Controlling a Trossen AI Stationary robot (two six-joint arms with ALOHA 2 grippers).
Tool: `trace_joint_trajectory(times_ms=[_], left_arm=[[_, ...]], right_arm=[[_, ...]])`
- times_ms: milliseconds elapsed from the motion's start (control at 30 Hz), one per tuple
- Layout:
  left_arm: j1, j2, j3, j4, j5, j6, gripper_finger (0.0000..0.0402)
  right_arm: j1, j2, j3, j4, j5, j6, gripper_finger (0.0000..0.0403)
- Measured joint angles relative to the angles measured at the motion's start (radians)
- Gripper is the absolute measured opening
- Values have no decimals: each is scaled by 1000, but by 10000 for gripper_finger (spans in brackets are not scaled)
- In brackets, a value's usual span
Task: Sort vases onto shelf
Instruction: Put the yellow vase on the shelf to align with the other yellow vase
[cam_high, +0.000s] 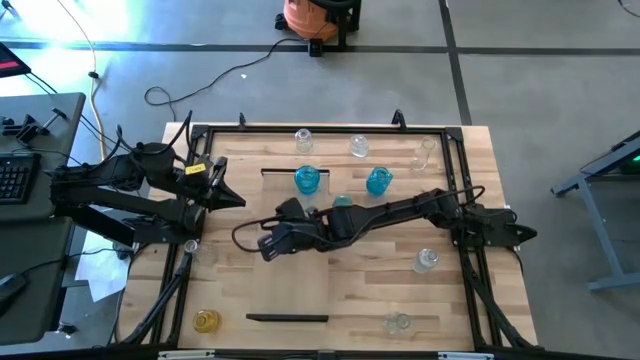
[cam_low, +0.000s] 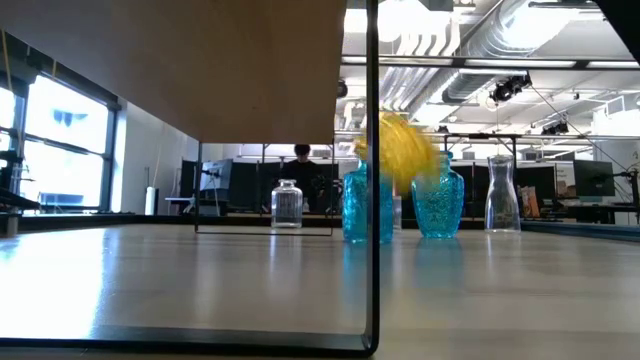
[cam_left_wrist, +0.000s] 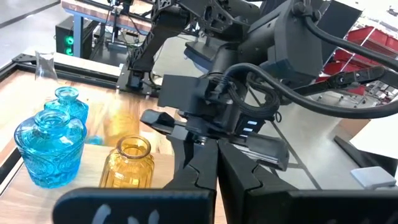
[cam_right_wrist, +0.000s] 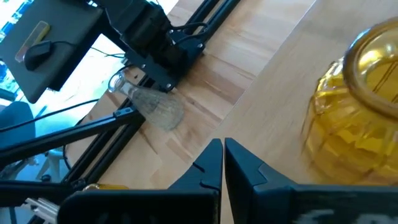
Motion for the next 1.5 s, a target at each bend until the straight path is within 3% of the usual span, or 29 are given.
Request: trace_joint_trajectory(times_ms=[400,733,1167,1333,1500], left_arm=[[0,0,0,0,0,-1,0],[0,0,0,0,0,-11,0],[0,0,0,-1,61,-28,0],[0,7,0,-2,63,-46,0],[0,35,0,5,62,-46,0]], right_arm=[[0,0,0,-10,0,-3,0],[24,-2,0,-120,-15,51,0],[114,-5,0,-143,-119,158,0],[166,-12,15,-331,-125,289,0],[202,-44,15,-659,-115,461,0]])
